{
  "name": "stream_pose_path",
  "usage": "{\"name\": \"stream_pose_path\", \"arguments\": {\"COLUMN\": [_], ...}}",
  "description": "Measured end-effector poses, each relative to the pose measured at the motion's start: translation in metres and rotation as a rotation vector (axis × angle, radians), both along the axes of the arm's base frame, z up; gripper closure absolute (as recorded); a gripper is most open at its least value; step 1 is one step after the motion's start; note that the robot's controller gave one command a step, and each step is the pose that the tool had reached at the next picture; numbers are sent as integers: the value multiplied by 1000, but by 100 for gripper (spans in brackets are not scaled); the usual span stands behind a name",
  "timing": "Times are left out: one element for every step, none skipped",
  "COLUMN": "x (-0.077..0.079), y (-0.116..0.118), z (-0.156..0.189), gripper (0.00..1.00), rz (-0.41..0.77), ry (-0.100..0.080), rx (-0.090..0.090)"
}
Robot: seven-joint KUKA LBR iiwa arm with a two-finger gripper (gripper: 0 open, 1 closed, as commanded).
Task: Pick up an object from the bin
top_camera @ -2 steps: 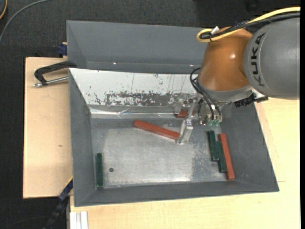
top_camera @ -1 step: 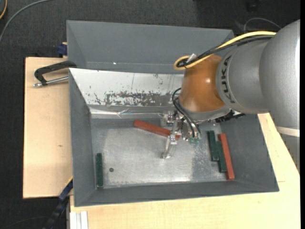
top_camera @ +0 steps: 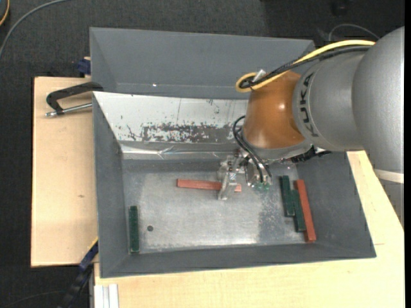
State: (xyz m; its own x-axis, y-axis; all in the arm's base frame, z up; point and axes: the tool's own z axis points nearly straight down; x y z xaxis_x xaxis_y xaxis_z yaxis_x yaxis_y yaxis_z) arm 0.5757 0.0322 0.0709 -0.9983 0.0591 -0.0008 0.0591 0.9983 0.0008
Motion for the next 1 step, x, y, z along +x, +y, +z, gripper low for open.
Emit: {"name": "stream_pose_path", "arguments": {"x": [13], "y": [-23], "z": [195], "gripper": [100], "rz": [-9], "ry": [-16], "rx": [0]}}
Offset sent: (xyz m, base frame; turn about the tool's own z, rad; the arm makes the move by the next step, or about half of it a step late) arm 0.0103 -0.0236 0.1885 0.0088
